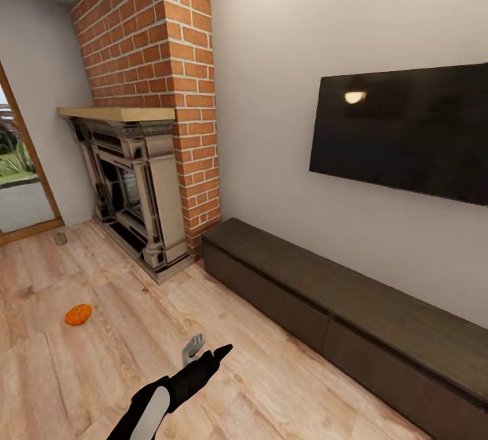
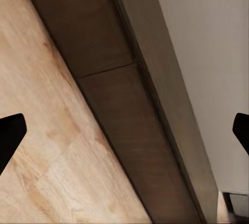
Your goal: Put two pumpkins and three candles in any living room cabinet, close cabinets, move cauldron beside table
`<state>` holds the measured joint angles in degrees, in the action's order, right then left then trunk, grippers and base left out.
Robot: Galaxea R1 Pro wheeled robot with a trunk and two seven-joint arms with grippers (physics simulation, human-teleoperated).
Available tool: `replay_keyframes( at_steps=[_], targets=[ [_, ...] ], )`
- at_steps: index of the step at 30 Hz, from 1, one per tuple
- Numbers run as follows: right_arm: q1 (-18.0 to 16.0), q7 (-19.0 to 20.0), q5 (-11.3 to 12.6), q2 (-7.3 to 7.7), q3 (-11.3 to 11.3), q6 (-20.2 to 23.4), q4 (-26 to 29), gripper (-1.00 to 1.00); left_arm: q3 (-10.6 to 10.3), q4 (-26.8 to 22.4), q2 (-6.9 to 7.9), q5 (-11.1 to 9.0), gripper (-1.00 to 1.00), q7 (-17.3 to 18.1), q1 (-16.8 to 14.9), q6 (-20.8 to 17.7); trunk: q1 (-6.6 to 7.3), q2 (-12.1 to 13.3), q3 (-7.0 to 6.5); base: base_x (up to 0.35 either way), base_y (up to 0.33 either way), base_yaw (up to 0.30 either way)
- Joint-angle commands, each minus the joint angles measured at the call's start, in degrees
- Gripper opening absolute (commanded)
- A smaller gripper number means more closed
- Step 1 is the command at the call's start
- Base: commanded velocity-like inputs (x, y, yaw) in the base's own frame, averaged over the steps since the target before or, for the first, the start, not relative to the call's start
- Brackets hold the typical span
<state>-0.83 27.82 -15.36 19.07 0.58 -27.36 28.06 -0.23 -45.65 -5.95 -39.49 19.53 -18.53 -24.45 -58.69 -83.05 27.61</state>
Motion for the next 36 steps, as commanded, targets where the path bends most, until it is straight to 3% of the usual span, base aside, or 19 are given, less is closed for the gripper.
replay_keyframes(
  at_steps=[1, 2, 3, 4, 5, 7, 8, 10, 11, 13, 15, 31, 34, 36],
  targets=[
    [5.5, 0.1, 1.9, -0.05, 2.6, 3.9, 10.4, 1.0, 0.0, -0.1, 0.0, -0.5, 1.0, -0.1, 0.0, -0.4, -0.04, 0.0, 0.06, 0.337, -0.082, -0.3],
    [8.3, 0.1, 2.8, -0.14, 4.2, 6.5, 15.3, 1.0, 0.0, -0.1, 0.0, -0.5, 1.0, 0.0, 0.0, -0.4, -0.04, 0.0, 0.06, 0.337, -0.082, -0.3],
    [12.5, 0.0, 3.9, -0.34, 7.3, 11.8, 23.1, 1.0, 0.0, -0.1, 0.0, -0.4, 1.0, 0.0, 0.0, -0.4, -0.04, 0.0, 0.06, 0.337, -0.076, -0.3],
    [14.0, 0.0, 4.2, -0.41, 8.5, 14.1, 25.8, 1.0, 0.1, -0.1, 0.01, -0.4, 1.0, 0.0, 0.0, -0.4, -0.04, 0.0, 0.06, 0.337, -0.067, -0.3],
    [19.2, -0.1, 3.8, -0.7, 12.5, 23.4, 29.8, 1.0, 0.4, -0.1, 0.09, -0.9, 1.0, 0.0, 0.0, -0.4, -0.04, 0.0, 0.06, 0.274, -0.006, -0.3],
    [19.6, -0.1, 2.7, -0.7, 13.0, 24.3, 28.8, 1.0, 2.1, -0.1, 0.12, -1.1, 1.0, 0.0, 0.0, -0.1, -0.04, 0.0, 0.06, 0.18, -0.004, -0.3],
    [19.7, -0.1, 2.3, -0.7, 13.5, 24.7, 28.3, 1.0, 7.3, -0.1, 0.15, -1.3, 1.0, 0.2, 0.0, 0.1, -0.04, 0.0, 0.06, 0.057, -0.001, -0.3],
    [19.8, -0.2, 2.0, -0.7, 13.6, 25.8, 28.1, 1.0, 13.0, -0.1, 0.12, -1.5, 1.0, 0.3, 0.1, 0.0, -0.04, 0.0, 0.06, 0.03, -0.001, -0.3],
    [19.7, -0.2, 1.9, -0.7, 13.6, 26.6, 27.7, 1.0, 14.8, -0.1, 0.09, -1.5, 1.0, 0.3, 0.1, 0.1, -0.04, 0.0, 0.06, 0.015, 0.0, -0.3],
    [19.7, -0.2, 1.9, -0.67, 13.6, 27.3, 27.0, 1.0, 16.3, -0.1, 0.11, -1.4, 1.0, 0.3, 0.1, 0.2, -0.04, 0.0, 0.06, 0.01, 0.0, -0.3],
    [19.7, -0.2, 1.8, -0.62, 13.4, 27.9, 26.1, 1.0, 17.5, -0.1, 0.14, -1.4, 1.0, 0.3, 0.1, 0.3, -0.04, 0.0, 0.06, 0.004, 0.0, -0.3],
    [19.7, -0.1, 1.9, -0.65, 13.3, 27.5, 25.7, 1.0, 18.3, 0.7, 0.42, -1.2, 1.0, 2.5, 0.1, -0.9, -0.04, 0.0, 0.06, 0.186, 0.132, -0.3],
    [19.7, 0.0, 1.9, -0.68, 13.4, 27.3, 25.8, 1.0, 20.3, 2.6, 1.67, -1.7, 1.0, 2.5, -0.3, -1.4, -0.04, 0.0, 0.06, 0.281, 0.166, -0.3],
    [19.7, 0.0, 1.9, -0.69, 13.5, 27.2, 25.8, 1.0, 21.6, 3.3, 2.17, -3.4, 1.0, 2.5, -0.5, -1.6, -0.04, 0.0, 0.06, 0.288, 0.153, -0.3]
  ],
)
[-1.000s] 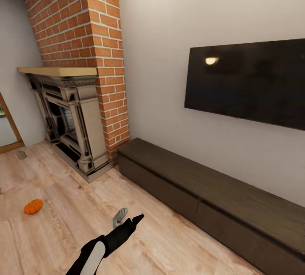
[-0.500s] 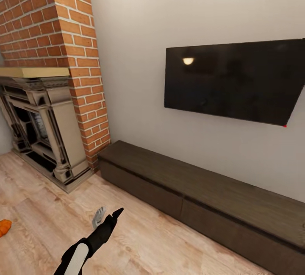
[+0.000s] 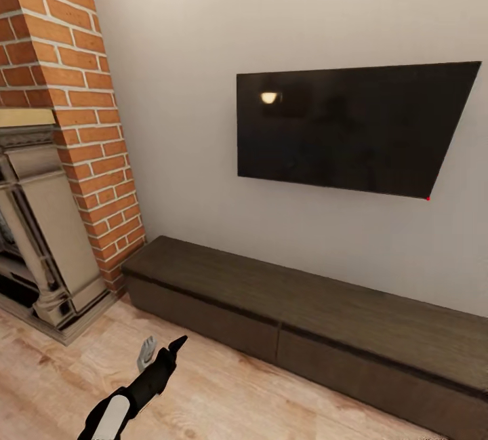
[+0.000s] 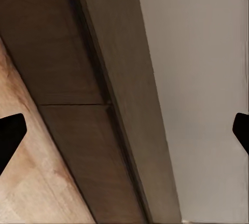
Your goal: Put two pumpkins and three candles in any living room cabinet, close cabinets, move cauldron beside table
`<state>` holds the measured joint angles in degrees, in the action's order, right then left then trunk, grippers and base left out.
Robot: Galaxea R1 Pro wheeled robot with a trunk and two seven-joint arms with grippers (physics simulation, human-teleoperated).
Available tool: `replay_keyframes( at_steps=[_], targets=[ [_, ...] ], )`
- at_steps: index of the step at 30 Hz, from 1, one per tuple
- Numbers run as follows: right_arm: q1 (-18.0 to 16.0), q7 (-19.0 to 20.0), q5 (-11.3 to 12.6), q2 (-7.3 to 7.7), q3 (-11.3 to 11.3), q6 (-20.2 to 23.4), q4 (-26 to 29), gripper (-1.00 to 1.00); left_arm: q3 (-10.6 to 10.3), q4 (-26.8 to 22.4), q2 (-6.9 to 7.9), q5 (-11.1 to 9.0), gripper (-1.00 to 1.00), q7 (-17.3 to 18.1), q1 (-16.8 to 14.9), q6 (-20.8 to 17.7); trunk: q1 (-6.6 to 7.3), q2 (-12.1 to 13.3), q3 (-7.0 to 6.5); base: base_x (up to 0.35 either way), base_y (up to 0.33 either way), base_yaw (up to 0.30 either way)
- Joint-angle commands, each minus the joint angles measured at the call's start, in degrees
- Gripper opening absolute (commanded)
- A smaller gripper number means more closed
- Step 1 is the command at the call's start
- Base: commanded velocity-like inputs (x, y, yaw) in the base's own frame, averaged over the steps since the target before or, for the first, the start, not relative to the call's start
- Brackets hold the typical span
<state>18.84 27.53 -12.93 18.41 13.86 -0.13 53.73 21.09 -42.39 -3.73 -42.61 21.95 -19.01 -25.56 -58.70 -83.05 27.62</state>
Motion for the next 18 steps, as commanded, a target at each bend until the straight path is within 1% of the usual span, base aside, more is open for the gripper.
replay_keyframes(
  at_steps=[1, 2, 4, 6, 8, 9, 11, 12, 13, 18],
  targets=[
    [0.0, 0.3, -0.5, -0.03, 0.2, 0.0, 0.1, 1.0, 0.5, 0.1, -0.02, -1.1, 1.0, 0.1, -0.2, -0.5, -0.03, 0.0, 0.05, 0.27, 0.136, -0.3],
    [0.0, 0.4, -0.5, -0.04, 0.2, -0.1, 0.1, 1.0, 0.8, 0.2, -0.03, -2.3, 1.0, 0.2, -0.3, -0.6, -0.03, 0.0, 0.05, 0.157, 0.092, -0.3],
    [0.0, 0.4, -0.5, -0.04, 0.2, -0.1, 0.1, 1.0, 0.9, 0.2, -0.17, -3.5, 1.0, 0.3, -0.4, -0.7, -0.03, 0.0, 0.05, 0.088, 0.061, -0.3],
    [0.0, 0.4, -0.5, -0.04, 0.2, 0.2, 0.3, 1.0, 1.1, -1.4, -0.41, -4.5, 1.0, 0.5, -0.5, -0.7, -0.03, 0.0, 0.05, 0.033, 0.023, -0.3],
    [0.1, 0.4, -0.4, -0.04, 0.2, 0.5, 0.3, 1.0, 1.2, -3.0, -0.29, -4.7, 1.0, 1.9, -0.1, -0.9, -0.03, 0.0, 0.05, 0.013, 0.009, -0.3],
    [0.1, 0.4, -0.4, -0.04, 0.2, 0.6, 0.3, 1.0, 1.1, -4.0, -0.24, -4.5, 1.0, 3.5, 0.3, -0.9, -0.03, 0.0, 0.05, 0.007, 0.005, -0.3],
    [0.1, 0.4, -0.3, -0.04, 0.3, 0.7, 0.3, 1.0, 1.1, -4.8, 0.03, -4.0, 1.0, 5.0, 0.8, -0.9, -0.03, 0.0, 0.05, 0.005, 0.003, -0.3],
    [0.1, 0.4, -0.3, -0.04, 0.3, 0.7, 0.3, 1.0, 1.1, -4.9, 0.14, -3.7, 1.0, 4.8, 0.9, -1.1, -0.03, 0.0, 0.05, 0.003, 0.002, -0.3],
    [0.1, 0.4, -0.2, -0.04, 0.4, 0.8, 0.2, 1.0, 1.3, -4.8, 0.3, -3.5, 1.0, 3.8, 1.1, -1.5, -0.03, 0.0, 0.05, 0.002, 0.001, -0.3],
    [0.0, 0.4, 0.0, -0.04, 0.4, 0.9, 0.2, 1.0, 2.0, -4.7, 0.29, -4.2, 1.0, 1.1, 1.2, -3.1, -0.03, 0.0, 0.05, 0.001, 0.001, -0.3]
  ],
)
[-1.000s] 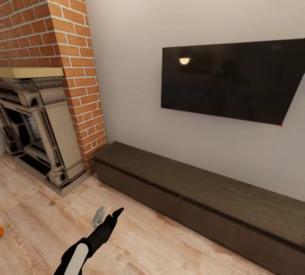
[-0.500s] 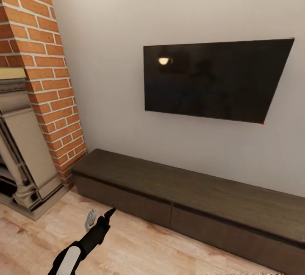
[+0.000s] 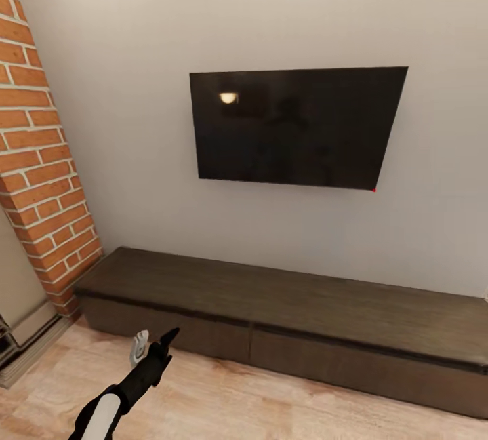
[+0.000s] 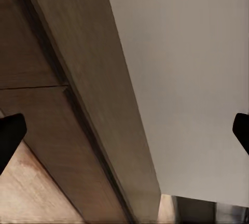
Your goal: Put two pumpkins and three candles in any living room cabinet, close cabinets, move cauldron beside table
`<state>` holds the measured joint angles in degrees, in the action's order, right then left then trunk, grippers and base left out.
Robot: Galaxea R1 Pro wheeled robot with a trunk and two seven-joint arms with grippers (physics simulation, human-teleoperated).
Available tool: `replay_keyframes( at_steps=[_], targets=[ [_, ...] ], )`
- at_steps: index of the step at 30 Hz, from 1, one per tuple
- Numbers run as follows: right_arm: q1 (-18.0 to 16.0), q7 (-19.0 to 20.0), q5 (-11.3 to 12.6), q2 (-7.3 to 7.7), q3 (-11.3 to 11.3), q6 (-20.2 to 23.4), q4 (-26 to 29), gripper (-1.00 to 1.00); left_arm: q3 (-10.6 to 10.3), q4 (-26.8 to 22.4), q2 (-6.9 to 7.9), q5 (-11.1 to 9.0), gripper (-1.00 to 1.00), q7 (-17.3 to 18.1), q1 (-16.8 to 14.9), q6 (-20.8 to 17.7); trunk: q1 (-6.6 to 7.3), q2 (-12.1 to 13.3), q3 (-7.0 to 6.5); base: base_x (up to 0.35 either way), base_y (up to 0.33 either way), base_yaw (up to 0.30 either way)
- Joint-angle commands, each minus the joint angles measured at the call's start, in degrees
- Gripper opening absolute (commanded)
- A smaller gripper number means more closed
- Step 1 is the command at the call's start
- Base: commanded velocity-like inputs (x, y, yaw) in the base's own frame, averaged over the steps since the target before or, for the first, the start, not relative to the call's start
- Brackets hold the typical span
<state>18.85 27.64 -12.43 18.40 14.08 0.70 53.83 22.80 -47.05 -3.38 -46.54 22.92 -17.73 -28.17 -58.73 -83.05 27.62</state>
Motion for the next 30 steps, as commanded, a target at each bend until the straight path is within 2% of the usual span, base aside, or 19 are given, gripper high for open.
replay_keyframes(
  at_steps=[1, 2, 4, 5, 6, 8, 13, 14, 15, 16, 19, 30],
  targets=[
    [0.0, 0.3, -0.4, -0.03, 0.2, 0.1, 0.1, 1.0, 0.6, 0.0, -0.17, -0.4, 1.0, -0.4, 0.0, -0.6, 0.0, 0.0, 0.05, 0.0, 0.0, -0.3],
    [0.0, 0.3, -0.4, -0.03, 0.2, 0.1, 0.1, 1.0, 2.4, -0.6, -0.36, -1.5, 1.0, -1.3, 0.0, -1.4, 0.0, 0.0, 0.05, 0.0, 0.0, -0.3],
    [0.0, 0.3, -0.5, -0.03, 0.1, 0.1, 0.1, 1.0, 2.8, -1.1, -0.25, -2.1, 1.0, -1.2, 0.1, -1.7, -0.22, -0.4, 0.23, 0.0, 0.0, -0.272],
    [-0.1, 0.5, -0.6, 0.03, -0.1, 1.3, -0.4, 1.0, 3.0, -4.6, -0.01, -2.4, 1.0, -1.2, 0.7, -3.8, -0.44, -0.8, 0.41, 0.0, 0.0, -0.08],
    [-0.3, 0.5, -0.6, 0.04, -0.1, 2.7, -0.7, 1.0, 3.1, -5.4, 0.06, -2.4, 1.0, -1.3, 0.9, -4.3, -0.66, -1.2, 0.59, 0.0, 0.0, -0.051],
    [-1.0, 0.6, -0.3, 0.05, 0.0, 4.8, -0.8, 1.0, 3.2, -5.6, 0.16, -2.4, 1.0, -1.5, 1.0, -4.6, -1.1, -2.0, 0.95, 0.0, 0.0, -0.034],
    [-2.1, 0.6, 0.0, -0.04, 0.1, 6.6, -0.6, 1.0, 3.4, -3.1, 1.08, -2.8, 1.0, -1.7, 1.1, -5.2, -2.2, -4.0, 1.84, 0.0, 0.0, -0.014],
    [-2.4, 0.5, 0.2, -0.09, 0.1, 7.0, -0.4, 1.0, 3.5, -2.1, 1.9, -5.2, 1.0, -1.7, 1.1, -5.2, -2.42, -4.4, 2.02, 0.0, 0.0, -0.081],
    [-2.4, 0.5, 0.2, -0.1, 0.1, 7.1, -0.4, 1.0, 3.5, -1.8, 2.57, -6.1, 1.0, -1.7, 1.2, -5.2, -2.64, -4.8, 2.2, 0.0, 0.0, -0.058],
    [-2.5, 0.5, 0.2, -0.34, 0.1, 7.2, -0.3, 1.0, 3.5, 2.9, 5.3, -11.7, 1.0, -1.5, 1.6, -5.1, -2.86, -5.2, 2.38, 0.0, 0.0, -0.015],
    [-2.5, 0.5, 0.2, -0.5, 0.1, 7.3, -0.3, 1.0, 3.4, 5.3, 6.07, -14.4, 1.0, -1.3, 1.7, -5.0, -3.52, -6.4, 2.92, 0.0, 0.0, -0.007],
    [-2.5, 0.6, 0.2, -0.92, -0.1, 7.3, -0.3, 1.0, 3.5, 6.2, 6.34, -15.4, 1.0, -1.6, 1.7, -4.8, -5.93, -10.9, 4.9, 0.0, 0.0, -0.001]
  ],
)
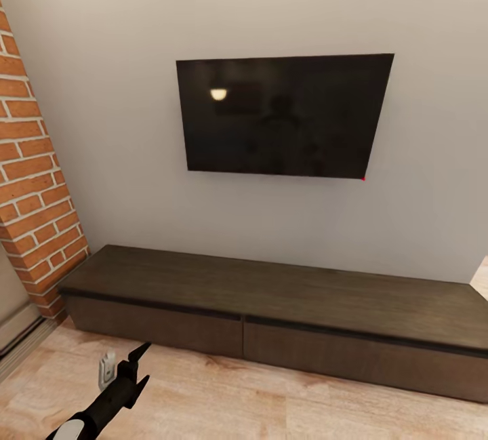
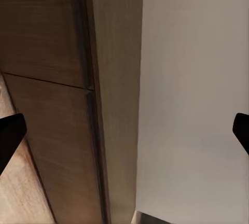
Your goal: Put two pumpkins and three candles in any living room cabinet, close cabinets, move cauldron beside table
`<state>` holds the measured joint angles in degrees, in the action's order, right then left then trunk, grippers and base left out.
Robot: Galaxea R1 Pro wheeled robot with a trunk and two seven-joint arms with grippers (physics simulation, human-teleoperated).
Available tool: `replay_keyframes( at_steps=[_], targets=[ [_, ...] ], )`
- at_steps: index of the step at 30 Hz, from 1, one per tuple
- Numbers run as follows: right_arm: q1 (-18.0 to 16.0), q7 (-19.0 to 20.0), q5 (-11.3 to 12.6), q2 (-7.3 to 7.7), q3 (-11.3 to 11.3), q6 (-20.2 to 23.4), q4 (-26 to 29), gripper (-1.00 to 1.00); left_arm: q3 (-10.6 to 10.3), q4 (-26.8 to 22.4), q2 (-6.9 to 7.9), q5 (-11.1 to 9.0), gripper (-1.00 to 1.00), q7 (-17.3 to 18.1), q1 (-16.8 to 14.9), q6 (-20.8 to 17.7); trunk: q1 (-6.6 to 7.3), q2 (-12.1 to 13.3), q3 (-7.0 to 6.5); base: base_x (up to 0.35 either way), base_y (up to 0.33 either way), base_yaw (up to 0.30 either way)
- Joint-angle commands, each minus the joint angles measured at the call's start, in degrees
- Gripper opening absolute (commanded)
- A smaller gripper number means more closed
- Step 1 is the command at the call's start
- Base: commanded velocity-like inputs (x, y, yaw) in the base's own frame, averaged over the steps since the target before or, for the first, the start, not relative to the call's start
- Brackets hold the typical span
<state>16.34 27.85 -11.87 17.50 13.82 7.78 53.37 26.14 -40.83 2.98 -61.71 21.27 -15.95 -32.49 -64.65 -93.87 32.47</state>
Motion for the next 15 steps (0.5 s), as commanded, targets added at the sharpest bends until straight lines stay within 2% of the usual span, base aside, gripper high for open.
replay_keyframes(
  at_steps=[1, 2, 5, 7, 8, 9, 10, 11, 12, 15],
  targets=[
    [0.0, 0.4, -0.4, -0.15, 0.0, 0.3, 0.2, 1.0, 0.2, 0.2, 0.34, -0.4, 1.0, -0.1, 0.0, -0.6, -0.23, -0.4, 0.23, 0.0, 0.0, 0.0],
    [0.0, 0.4, -0.4, -0.28, 0.0, 0.3, 0.1, 1.0, 0.2, 0.6, 0.67, -0.6, 1.0, -0.2, -0.1, -0.6, -0.45, -0.8, 0.41, 0.0, 0.0, 0.0],
    [0.0, 0.4, -0.5, -0.9, -0.1, 0.5, 0.2, 1.0, 0.0, 1.4, 1.96, -3.0, 1.0, 0.1, -0.3, -0.9, -1.11, -2.0, 0.95, 0.0, 0.0, 0.0],
    [0.0, 0.4, -0.4, -1.18, -0.2, 2.6, 0.3, 1.0, -0.3, 2.2, 2.98, -4.8, 1.0, 0.1, -0.6, -1.4, -1.54, -2.8, 1.31, 0.0, 0.0, 0.0],
    [0.0, 0.5, -0.5, -1.22, -0.2, 3.4, 0.3, 1.0, -0.3, 2.3, 3.14, -5.1, 1.0, 0.3, -0.7, -1.4, -1.76, -3.3, 1.49, 0.0, 0.0, 0.0],
    [-0.2, 0.9, -0.7, -1.36, -0.3, 5.4, 0.2, 1.0, -0.6, 2.4, 3.45, -5.6, 1.0, 1.7, -0.8, -1.6, -1.98, -3.7, 1.67, 0.0, 0.0, 0.0],
    [-0.3, 1.2, -0.7, -1.39, -0.3, 5.7, 0.2, 1.0, -0.7, 2.4, 3.5, -5.6, 1.0, 2.8, -0.7, -1.6, -2.2, -4.1, 1.85, 0.0, 0.0, 0.0],
    [-0.5, 2.2, -0.5, -1.39, -0.1, 6.4, 0.2, 1.0, -1.2, 2.5, 3.57, -5.5, 1.0, 6.0, -0.6, -1.7, -2.42, -4.5, 2.03, 0.0, 0.0, 0.0],
    [-0.6, 2.8, -0.5, -1.37, 0.0, 6.6, 0.2, 1.0, -2.0, 2.6, 3.66, -5.1, 1.0, 7.5, -0.6, -1.7, -2.64, -4.9, 2.21, 0.0, 0.0, 0.0],
    [-0.7, 3.7, -0.4, -1.4, 0.3, 6.4, 0.3, 1.0, -3.9, 2.6, 3.91, -4.3, 1.0, 9.9, -0.5, -1.8, -3.3, -6.1, 2.74, 0.0, 0.0, 0.0]
  ],
)
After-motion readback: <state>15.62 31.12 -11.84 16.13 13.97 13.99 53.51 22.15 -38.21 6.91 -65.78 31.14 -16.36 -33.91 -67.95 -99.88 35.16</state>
